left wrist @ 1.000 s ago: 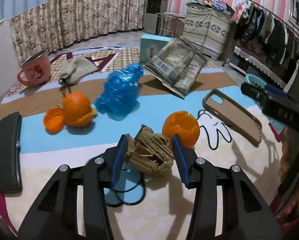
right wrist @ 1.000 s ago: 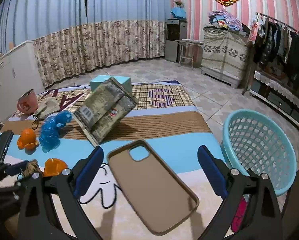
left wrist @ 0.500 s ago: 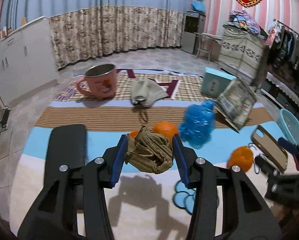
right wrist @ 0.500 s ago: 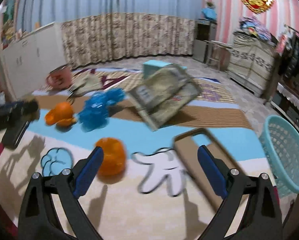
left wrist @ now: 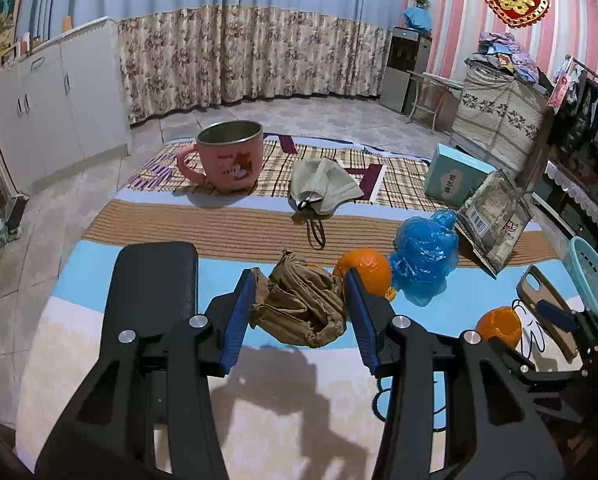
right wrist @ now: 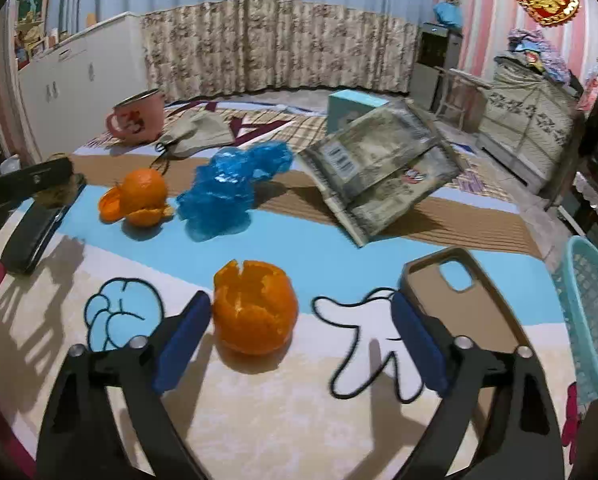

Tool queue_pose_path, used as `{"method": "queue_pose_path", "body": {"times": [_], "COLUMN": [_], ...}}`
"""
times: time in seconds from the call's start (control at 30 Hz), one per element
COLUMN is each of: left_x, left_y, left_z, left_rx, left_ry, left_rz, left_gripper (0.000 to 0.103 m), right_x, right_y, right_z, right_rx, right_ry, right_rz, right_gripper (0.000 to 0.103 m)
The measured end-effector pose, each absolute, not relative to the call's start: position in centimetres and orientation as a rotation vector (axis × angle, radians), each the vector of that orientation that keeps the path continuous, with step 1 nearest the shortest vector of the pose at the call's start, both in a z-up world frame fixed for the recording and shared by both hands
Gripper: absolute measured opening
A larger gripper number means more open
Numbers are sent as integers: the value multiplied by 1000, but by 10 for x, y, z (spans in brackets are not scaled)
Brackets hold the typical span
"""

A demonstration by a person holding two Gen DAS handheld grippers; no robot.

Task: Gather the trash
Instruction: 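Lift the brown paper with the left tool while the right tool grasps the orange, then carry the brown paper and orange in both tools over the blue basket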

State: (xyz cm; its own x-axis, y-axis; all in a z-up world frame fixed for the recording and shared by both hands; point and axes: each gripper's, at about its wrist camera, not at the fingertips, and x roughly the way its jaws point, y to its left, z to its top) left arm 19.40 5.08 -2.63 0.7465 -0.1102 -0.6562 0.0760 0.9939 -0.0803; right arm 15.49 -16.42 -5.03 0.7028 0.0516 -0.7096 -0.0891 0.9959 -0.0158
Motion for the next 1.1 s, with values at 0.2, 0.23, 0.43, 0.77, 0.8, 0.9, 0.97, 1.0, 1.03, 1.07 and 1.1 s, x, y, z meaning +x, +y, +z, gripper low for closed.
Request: {"method": "queue_pose_path", "body": {"times": [0.2, 0.23, 0.43, 0.77, 0.8, 0.9, 0.97, 1.0, 1.03, 1.07, 1.1], "left_x": [191, 191, 191, 189, 188, 187, 185, 184, 183, 181, 179], "left_y": [42, 42, 42, 31, 29, 22, 17, 15, 14, 11, 8], "left_z": [-24, -25, -25, -23, -23, -22, -21, -21, -20, -20, -19], "left_rx": [-22, -22, -23, -10, -6, 2, 10, 16, 19, 24, 31], "left_ry": [709, 710, 710, 705, 705, 703, 701, 698, 696, 693, 688], "left_rz": [-114, -116, -117, -138, -142, -157, -166, -168, -171, -178, -185], "left_gripper": [45, 45, 45, 45, 45, 45, 45, 45, 45, 45, 45], "right_x": [159, 159, 157, 149, 148, 146, 145, 144, 143, 142, 140], "right_y": [-150, -149, -159, -197, -201, -212, -221, -223, -226, -229, -232], "right_z": [-57, -58, -54, -31, -29, -24, -20, -19, -18, -16, -14], "right_rx": [-66, -65, -34, -12, -8, 5, 7, 9, 13, 18, 23], "right_ry": [826, 830, 806, 730, 725, 710, 698, 693, 688, 684, 678], "right_rz": [156, 164, 148, 40, 33, 9, -11, -17, -25, -30, -37], "right_gripper": [52, 45, 37, 37, 37, 37, 37, 37, 37, 37, 37]}}
